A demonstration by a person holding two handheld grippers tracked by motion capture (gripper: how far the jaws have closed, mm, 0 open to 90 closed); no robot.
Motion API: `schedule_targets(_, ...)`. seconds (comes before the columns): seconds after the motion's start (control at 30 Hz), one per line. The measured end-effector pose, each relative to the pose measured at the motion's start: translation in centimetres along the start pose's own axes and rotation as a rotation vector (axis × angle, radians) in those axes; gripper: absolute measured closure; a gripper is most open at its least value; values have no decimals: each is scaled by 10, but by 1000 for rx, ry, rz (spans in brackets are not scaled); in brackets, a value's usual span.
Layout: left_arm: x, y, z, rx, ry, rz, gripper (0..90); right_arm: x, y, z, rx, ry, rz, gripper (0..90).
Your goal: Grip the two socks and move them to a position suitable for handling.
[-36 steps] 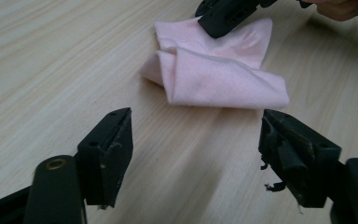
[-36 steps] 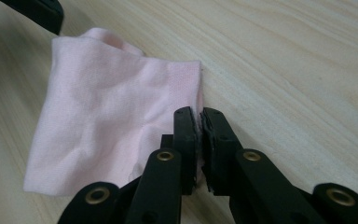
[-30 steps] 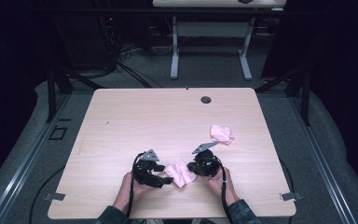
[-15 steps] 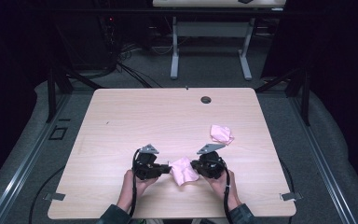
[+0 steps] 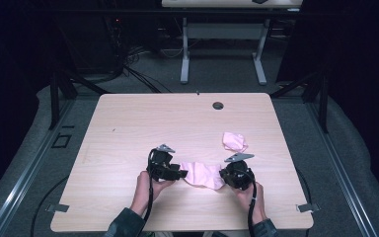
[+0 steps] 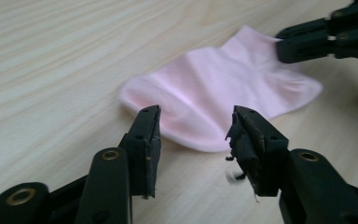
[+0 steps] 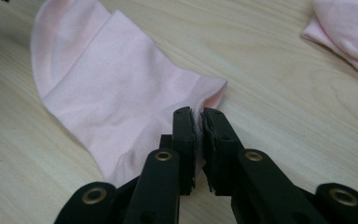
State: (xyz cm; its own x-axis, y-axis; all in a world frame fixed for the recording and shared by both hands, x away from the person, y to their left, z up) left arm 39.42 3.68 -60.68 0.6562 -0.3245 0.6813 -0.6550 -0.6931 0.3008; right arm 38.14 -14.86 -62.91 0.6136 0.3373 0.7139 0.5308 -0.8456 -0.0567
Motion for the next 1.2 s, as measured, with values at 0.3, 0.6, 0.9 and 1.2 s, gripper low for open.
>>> schedule_targets(0.3, 5, -24, 19, 107, -61, -44, 426, -3, 6, 1, 4, 4, 40, 606)
schedule_targets(0.6, 1, -20, 32, 133, -118, 15, 653, -8, 4, 7, 8, -7, 28, 734)
schedule_targets(0.9, -3, -17, 33, 133, -105, 75, 889, -9, 2, 6, 73, -12, 49, 850)
schedule_targets(1.2, -8, -3, -1, 103, -31, 58, 892, 0, -7, -13, 111, 29, 56, 851)
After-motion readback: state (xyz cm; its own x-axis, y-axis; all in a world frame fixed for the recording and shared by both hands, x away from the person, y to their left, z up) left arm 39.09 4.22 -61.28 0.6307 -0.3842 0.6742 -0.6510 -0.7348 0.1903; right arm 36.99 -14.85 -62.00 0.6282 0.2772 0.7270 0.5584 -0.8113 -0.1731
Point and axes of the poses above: each handheld gripper's, and its own axes: z roughly forward along the jaws, x roughly out of its top, y roughly to its right, the point moved 9 cm from there along z, roughly forward along the jaws, and after that the axes turned 5 degrees about y, right-handed, at the moved point
